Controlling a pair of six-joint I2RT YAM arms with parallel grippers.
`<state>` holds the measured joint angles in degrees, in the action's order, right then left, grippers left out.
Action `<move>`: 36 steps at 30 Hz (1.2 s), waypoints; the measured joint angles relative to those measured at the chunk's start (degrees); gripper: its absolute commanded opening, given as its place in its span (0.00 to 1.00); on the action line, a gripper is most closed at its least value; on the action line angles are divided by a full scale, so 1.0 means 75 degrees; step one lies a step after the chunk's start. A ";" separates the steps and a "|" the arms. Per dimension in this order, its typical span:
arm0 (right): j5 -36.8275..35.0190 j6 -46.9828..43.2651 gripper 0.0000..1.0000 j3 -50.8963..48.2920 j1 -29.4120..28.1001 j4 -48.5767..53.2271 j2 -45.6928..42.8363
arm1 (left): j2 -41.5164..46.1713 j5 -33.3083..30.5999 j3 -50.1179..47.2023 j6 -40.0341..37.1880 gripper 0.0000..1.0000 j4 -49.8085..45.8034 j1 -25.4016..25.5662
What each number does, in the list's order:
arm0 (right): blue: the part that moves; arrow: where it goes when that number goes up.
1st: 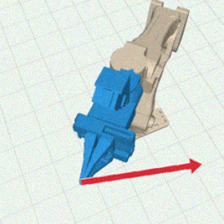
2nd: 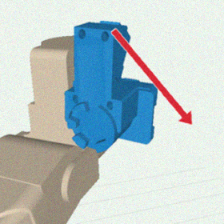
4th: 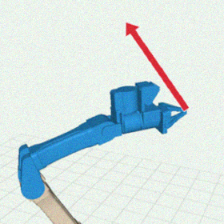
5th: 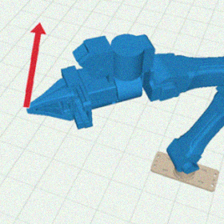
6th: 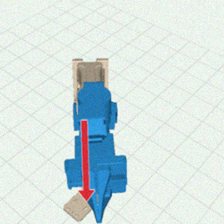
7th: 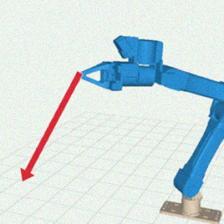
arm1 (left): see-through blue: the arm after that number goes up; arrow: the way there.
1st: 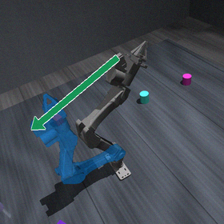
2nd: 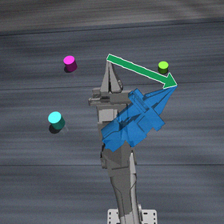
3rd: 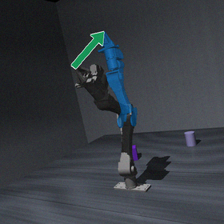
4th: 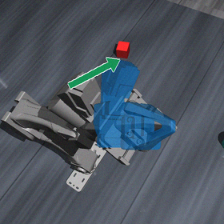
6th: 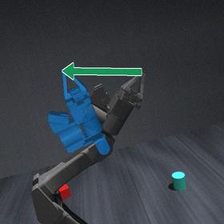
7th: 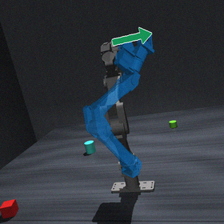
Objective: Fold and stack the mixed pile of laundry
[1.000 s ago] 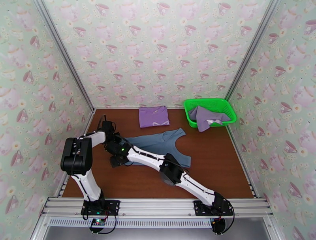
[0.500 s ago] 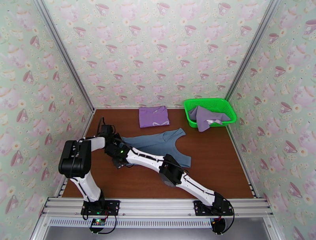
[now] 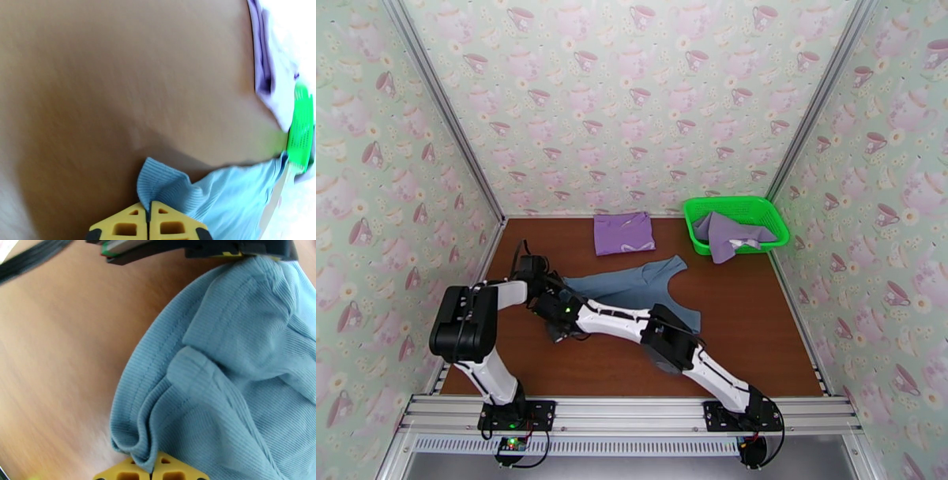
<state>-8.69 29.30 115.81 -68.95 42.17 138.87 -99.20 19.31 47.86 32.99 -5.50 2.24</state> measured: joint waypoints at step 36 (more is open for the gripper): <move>-0.2081 0.2090 0.31 -0.8652 0.1620 -0.3424 -0.5659 | -0.3634 -0.1384 0.6971 -0.0096 0.34 -0.4485 0.4013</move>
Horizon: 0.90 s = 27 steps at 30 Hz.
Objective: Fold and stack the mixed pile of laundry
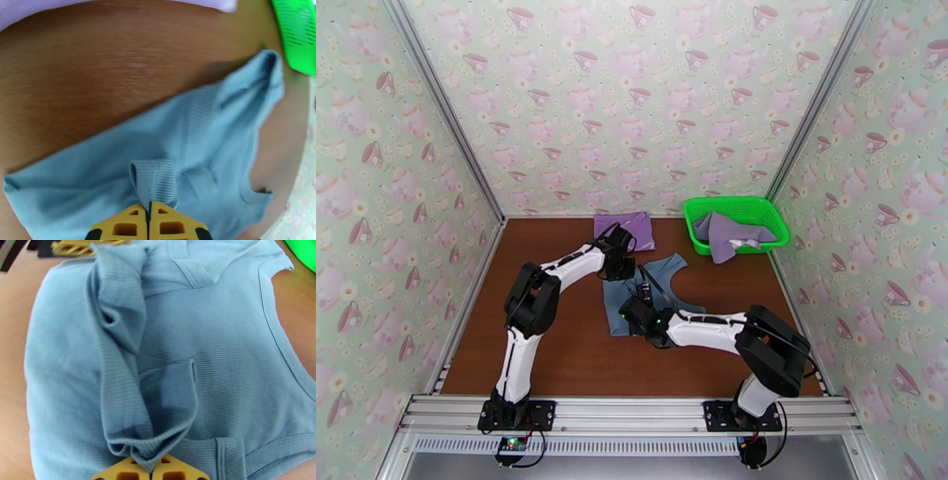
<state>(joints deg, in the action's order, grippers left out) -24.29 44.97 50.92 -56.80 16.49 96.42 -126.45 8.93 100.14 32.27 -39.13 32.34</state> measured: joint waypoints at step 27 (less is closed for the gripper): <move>-0.0414 -0.0638 0.00 0.1314 0.0175 0.0903 -0.0490 | 0.2477 -0.1236 -0.2678 -0.0428 0.00 0.1358 0.0093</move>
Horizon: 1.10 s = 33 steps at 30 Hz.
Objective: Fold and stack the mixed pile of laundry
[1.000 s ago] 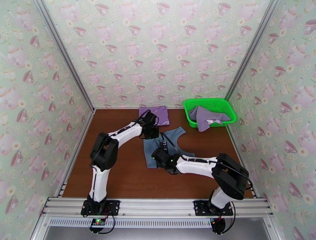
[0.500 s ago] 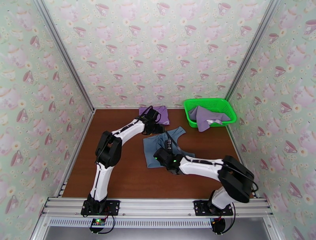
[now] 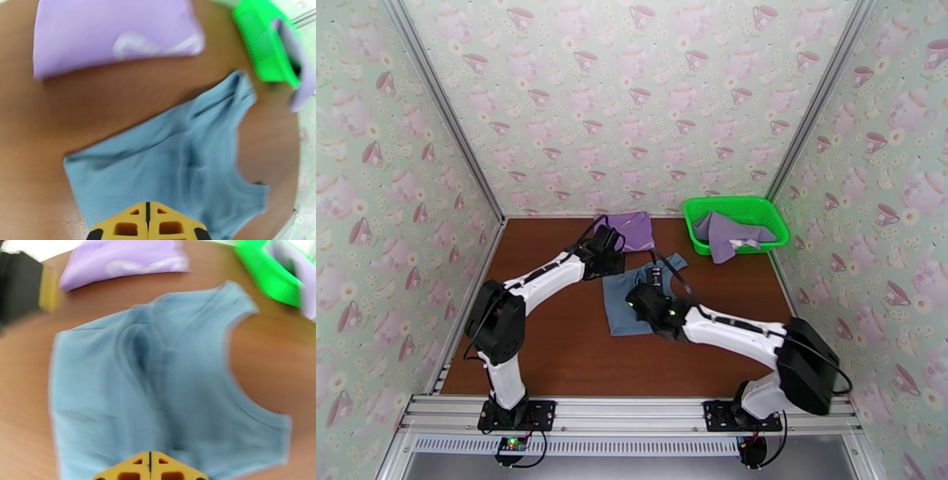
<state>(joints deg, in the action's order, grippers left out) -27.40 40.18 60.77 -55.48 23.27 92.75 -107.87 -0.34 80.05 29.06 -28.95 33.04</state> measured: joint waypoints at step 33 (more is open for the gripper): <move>0.1061 -0.0239 0.00 -0.0166 0.1323 0.0163 0.0487 | -0.1632 -0.0425 0.0592 -0.0886 0.00 0.1285 -0.0029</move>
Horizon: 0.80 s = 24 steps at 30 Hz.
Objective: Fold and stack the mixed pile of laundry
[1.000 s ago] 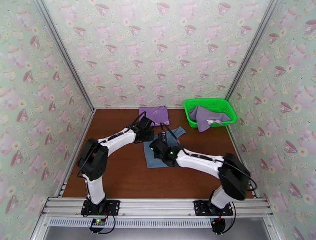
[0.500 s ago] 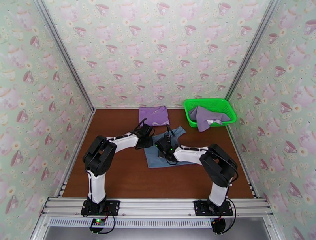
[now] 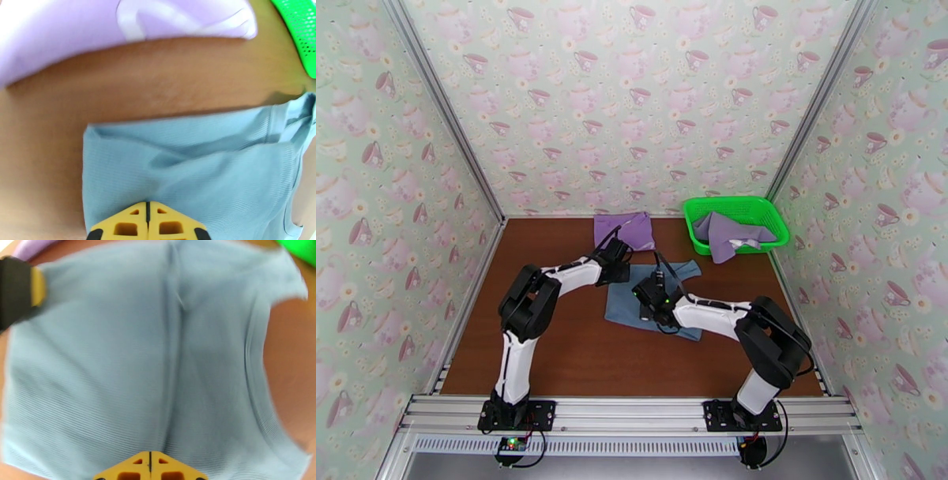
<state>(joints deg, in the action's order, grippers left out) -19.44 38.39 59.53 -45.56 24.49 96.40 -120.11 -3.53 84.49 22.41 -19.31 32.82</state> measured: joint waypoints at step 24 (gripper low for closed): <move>0.3080 -0.3229 0.00 0.4025 0.3244 0.1262 0.3529 | 0.1964 -0.0711 -0.3643 0.3115 0.00 0.1545 0.2127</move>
<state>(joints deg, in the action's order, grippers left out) 3.66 14.17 89.71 -21.23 33.95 122.87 -105.38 -8.86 57.17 45.78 -7.73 48.77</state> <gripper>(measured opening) 0.049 0.049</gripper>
